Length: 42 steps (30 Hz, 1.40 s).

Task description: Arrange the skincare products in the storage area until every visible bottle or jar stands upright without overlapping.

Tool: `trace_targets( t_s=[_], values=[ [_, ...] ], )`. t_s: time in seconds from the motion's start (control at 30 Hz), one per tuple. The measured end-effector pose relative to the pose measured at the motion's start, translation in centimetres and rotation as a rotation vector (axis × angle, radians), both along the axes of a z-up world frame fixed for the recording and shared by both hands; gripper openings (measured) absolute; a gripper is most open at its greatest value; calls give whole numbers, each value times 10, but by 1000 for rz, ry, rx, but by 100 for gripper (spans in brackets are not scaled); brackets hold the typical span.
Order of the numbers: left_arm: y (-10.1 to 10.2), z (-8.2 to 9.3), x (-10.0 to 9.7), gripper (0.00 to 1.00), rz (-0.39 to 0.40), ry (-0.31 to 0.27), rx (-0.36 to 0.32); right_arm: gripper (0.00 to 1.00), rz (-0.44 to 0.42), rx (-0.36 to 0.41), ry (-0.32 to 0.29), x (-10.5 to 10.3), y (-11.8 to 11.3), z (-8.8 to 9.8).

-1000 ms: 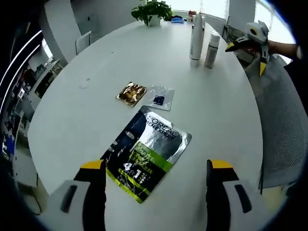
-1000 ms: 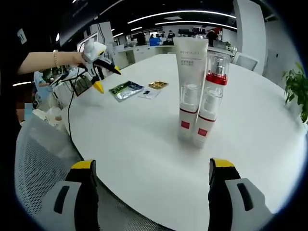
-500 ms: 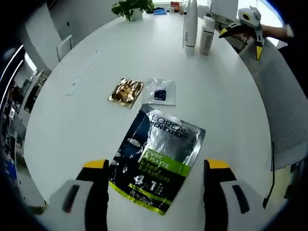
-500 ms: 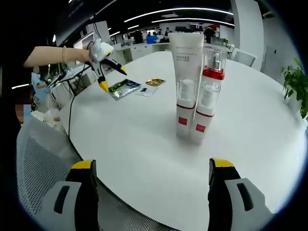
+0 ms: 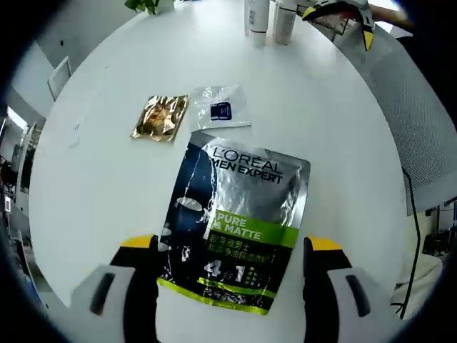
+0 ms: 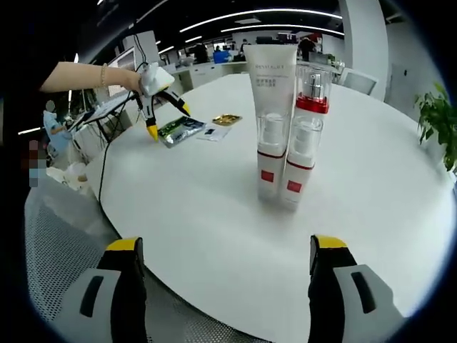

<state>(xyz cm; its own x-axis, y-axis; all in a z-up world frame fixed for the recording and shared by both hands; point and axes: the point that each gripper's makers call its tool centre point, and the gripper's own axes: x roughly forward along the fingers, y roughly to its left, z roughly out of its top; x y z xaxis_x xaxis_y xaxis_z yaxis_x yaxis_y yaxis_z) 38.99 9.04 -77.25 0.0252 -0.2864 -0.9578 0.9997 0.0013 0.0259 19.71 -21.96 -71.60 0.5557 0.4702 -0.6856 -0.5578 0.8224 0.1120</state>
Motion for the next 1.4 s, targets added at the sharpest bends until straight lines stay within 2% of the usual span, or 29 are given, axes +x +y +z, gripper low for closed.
trace_targets(
  t_s=[0.1,0.2,0.33,0.53,0.67,0.77,0.87,0.9,0.93,0.97,1.1,1.17,1.23,1.33,1.4],
  values=[
    [1,-2,-3,77,2,28,10,95,1,-4,3,0,0,-1],
    [7,-3,10,74,16,22,9,95,2,-4,5,0,0,-1],
    [-4,-1,7,71,58,17,-27,95,3,-5,5,0,1,-1],
    [-2,-2,7,66,73,12,21,94,2,-7,2,0,0,0],
    [0,0,7,61,95,12,25,94,11,-9,-2,0,2,1],
    [0,1,9,55,152,9,-9,94,11,-6,-4,1,2,1],
    [-2,4,0,48,179,3,-32,94,7,10,-12,2,2,3],
    [-3,3,1,44,193,-2,-46,94,7,13,-13,2,2,3],
    [-6,3,1,32,226,-11,-76,94,7,18,-13,2,3,4],
    [-6,4,-3,26,245,-26,-90,94,6,20,-14,2,3,4],
    [-4,5,-4,23,325,-61,-130,93,13,29,-18,2,5,5],
    [-3,7,-10,23,398,-64,-154,92,18,37,-18,2,6,6],
    [-4,8,-13,22,419,-57,-172,91,22,45,-19,2,8,7],
    [-13,17,-26,22,456,-54,-228,86,27,127,-28,3,14,16],
    [-20,21,-30,22,483,-50,-270,83,22,139,-54,5,13,23]
  ],
)
